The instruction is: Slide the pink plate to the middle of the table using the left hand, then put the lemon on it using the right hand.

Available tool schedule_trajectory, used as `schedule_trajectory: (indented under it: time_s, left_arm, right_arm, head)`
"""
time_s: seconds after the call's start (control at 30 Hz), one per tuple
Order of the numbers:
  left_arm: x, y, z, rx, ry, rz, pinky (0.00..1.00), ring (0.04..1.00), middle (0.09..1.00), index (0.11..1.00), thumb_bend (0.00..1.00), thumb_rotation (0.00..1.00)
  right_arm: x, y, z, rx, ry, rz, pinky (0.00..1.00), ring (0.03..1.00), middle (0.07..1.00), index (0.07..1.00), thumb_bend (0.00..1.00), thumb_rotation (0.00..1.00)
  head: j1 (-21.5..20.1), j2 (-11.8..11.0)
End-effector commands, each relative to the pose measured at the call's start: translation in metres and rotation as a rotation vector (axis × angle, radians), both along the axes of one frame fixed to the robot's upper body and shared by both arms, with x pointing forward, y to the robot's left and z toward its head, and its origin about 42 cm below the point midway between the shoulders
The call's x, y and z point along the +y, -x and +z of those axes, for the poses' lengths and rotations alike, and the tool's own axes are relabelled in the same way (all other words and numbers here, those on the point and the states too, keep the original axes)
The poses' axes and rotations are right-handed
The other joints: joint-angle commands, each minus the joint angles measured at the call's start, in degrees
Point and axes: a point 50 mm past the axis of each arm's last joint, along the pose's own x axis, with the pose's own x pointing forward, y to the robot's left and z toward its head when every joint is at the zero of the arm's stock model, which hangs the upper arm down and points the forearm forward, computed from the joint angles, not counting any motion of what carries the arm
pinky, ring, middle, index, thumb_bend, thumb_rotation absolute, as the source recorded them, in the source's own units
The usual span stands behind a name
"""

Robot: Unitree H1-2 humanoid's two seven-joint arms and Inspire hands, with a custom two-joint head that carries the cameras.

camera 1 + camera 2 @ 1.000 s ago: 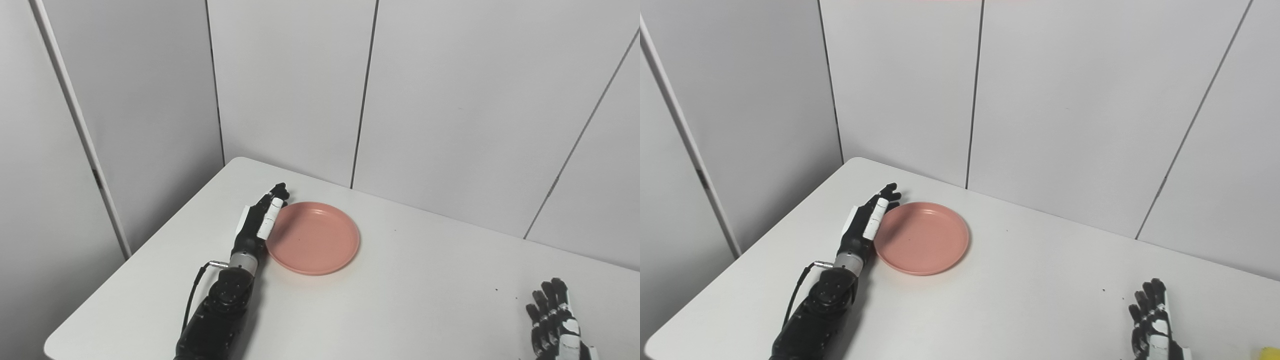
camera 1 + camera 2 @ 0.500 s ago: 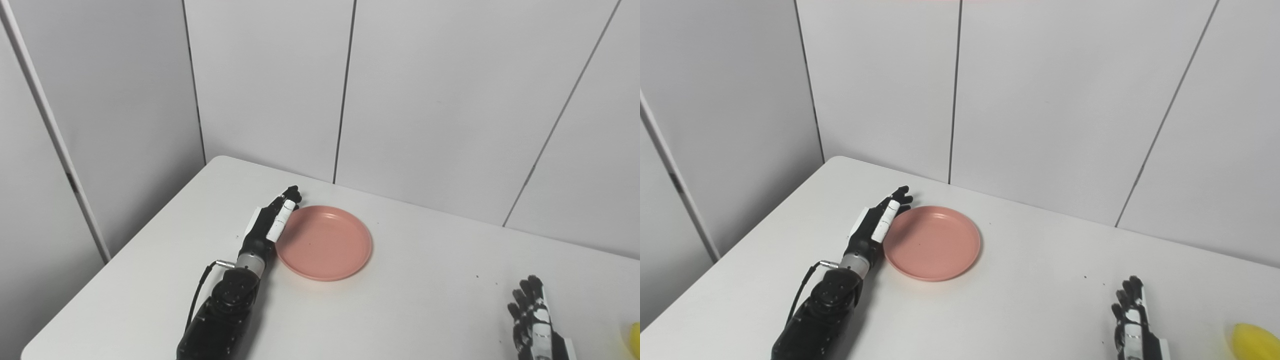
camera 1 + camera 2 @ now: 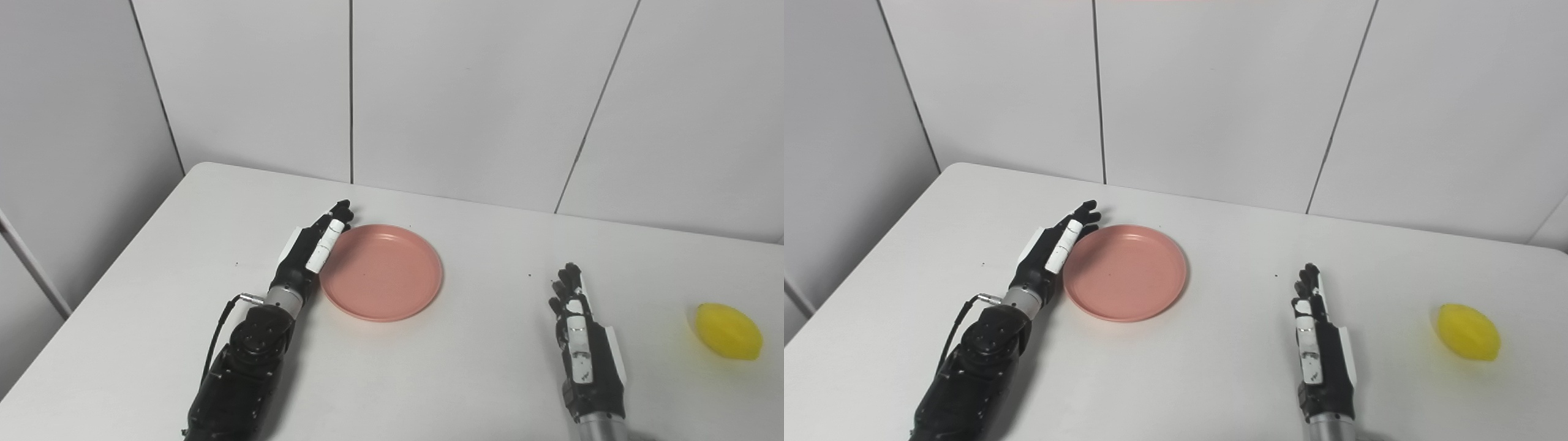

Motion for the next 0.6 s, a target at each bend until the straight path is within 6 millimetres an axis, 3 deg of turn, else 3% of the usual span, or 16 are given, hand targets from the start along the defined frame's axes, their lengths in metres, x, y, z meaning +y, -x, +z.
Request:
schedule_trajectory:
  time_s: [0.0,0.4,0.57]
  left_arm:
    - [-0.012,-0.003,0.012,-0.027,-0.011,-0.062,0.89,0.893,0.9,0.891,0.79,1.0]
    - [-0.031,0.002,0.011,-0.016,-0.031,-0.132,0.89,0.895,0.906,0.891,0.81,1.0]
    - [-0.04,0.011,0.012,-0.011,0.006,-0.124,0.91,0.907,0.915,0.907,0.8,1.0]
  right_arm:
    - [0.007,-0.009,0.016,-0.061,-0.001,0.003,1.0,1.0,1.0,1.0,0.76,0.99]
    - [0.028,-0.014,0.021,-0.057,-0.021,0.0,1.0,1.0,1.0,1.0,0.79,0.95]
    - [0.036,-0.016,0.022,-0.064,-0.028,0.002,1.0,1.0,1.0,1.0,0.77,0.95]
  head:
    - [-0.72,0.13]
    - [-9.25,1.13]
    - [-11.85,1.36]
